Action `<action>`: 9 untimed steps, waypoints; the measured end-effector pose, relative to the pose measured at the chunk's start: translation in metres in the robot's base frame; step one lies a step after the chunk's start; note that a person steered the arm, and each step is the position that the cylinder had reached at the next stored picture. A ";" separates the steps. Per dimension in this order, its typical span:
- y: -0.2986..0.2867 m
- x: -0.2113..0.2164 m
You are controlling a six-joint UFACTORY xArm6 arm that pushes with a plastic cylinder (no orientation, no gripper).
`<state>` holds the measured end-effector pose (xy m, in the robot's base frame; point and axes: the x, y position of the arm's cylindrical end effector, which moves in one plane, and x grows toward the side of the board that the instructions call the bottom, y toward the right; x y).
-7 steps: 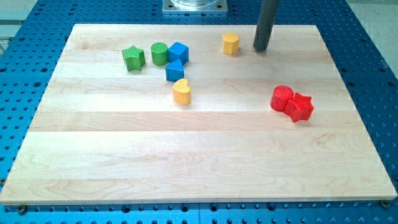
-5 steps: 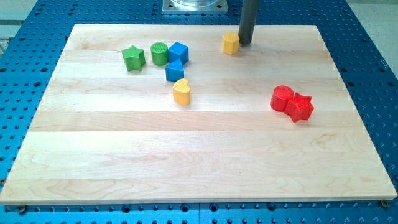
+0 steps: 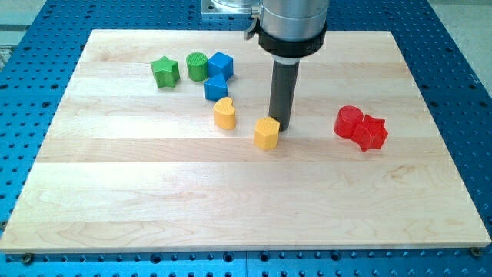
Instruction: Place the yellow hexagon diagonally bottom left to the yellow heart
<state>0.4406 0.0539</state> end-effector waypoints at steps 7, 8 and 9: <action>-0.025 0.070; -0.051 0.042; -0.070 0.020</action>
<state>0.4604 -0.0166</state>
